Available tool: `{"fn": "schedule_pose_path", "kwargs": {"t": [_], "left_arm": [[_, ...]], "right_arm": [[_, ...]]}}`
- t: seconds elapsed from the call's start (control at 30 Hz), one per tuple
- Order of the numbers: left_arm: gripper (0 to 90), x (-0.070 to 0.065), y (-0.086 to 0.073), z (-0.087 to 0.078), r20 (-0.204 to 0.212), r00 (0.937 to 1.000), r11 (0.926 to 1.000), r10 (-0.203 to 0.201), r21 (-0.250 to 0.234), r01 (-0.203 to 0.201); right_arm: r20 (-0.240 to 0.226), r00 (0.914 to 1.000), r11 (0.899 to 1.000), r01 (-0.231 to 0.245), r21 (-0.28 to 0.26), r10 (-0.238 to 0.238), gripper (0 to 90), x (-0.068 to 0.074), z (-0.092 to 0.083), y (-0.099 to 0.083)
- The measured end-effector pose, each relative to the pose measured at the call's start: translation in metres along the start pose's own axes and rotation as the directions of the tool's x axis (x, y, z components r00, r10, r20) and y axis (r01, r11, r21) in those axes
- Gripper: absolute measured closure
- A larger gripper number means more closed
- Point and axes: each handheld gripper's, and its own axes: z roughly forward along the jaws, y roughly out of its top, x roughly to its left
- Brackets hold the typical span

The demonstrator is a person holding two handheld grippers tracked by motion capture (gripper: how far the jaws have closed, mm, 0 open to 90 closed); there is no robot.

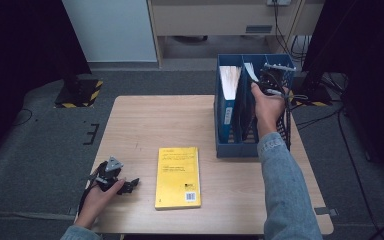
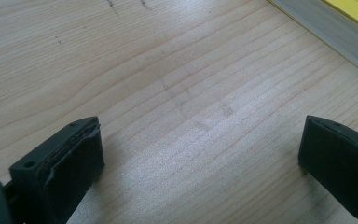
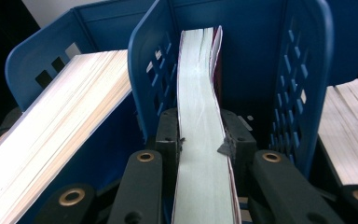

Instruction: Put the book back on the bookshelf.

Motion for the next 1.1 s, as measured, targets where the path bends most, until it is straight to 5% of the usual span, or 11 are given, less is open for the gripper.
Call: {"fn": "schedule_pose_path", "kwargs": {"t": [0.87, 1.1], "left_arm": [[0.0, 0.0, 0.0, 0.0, 0.0, 1.0, 1.0, 0.0, 0.003, 0.0], [0.0, 0.0, 0.0, 0.0, 0.0, 1.0, 1.0, 0.0, 0.004, 0.0]], "right_arm": [[-0.04, 0.9992, 1.0, 0.001, -0.003, -0.001, 66.7, 0.013, -0.002, -0.01], [-0.084, 0.9959, 0.999, -0.034, -0.002, 0.034, 56.9, 0.01, -0.002, -0.012]]}}
